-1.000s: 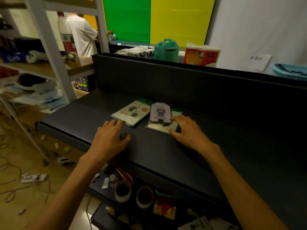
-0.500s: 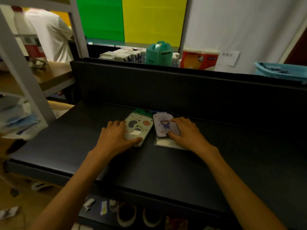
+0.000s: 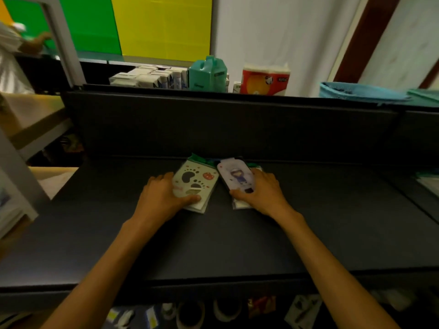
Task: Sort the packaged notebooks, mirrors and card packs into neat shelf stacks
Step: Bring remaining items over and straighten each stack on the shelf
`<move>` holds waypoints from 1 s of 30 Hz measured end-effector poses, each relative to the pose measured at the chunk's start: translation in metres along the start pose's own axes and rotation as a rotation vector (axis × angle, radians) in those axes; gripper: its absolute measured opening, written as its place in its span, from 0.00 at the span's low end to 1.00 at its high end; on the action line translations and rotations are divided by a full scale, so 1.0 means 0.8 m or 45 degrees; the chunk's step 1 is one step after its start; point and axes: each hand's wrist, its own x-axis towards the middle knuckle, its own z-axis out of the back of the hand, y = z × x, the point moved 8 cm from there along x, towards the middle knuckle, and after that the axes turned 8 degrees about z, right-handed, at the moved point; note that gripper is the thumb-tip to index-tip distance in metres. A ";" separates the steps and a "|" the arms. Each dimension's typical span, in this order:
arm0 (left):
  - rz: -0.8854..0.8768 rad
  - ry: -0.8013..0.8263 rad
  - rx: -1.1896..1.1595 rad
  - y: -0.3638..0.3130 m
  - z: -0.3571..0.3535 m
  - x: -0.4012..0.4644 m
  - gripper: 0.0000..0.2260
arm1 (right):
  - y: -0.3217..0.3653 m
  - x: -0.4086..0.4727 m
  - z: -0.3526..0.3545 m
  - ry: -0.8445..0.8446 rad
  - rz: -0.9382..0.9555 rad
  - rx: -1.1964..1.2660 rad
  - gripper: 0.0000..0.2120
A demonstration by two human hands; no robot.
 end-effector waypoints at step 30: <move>0.098 0.604 -1.492 -0.030 -0.021 -0.026 0.20 | -0.079 -0.092 0.052 -0.312 -0.336 0.950 0.14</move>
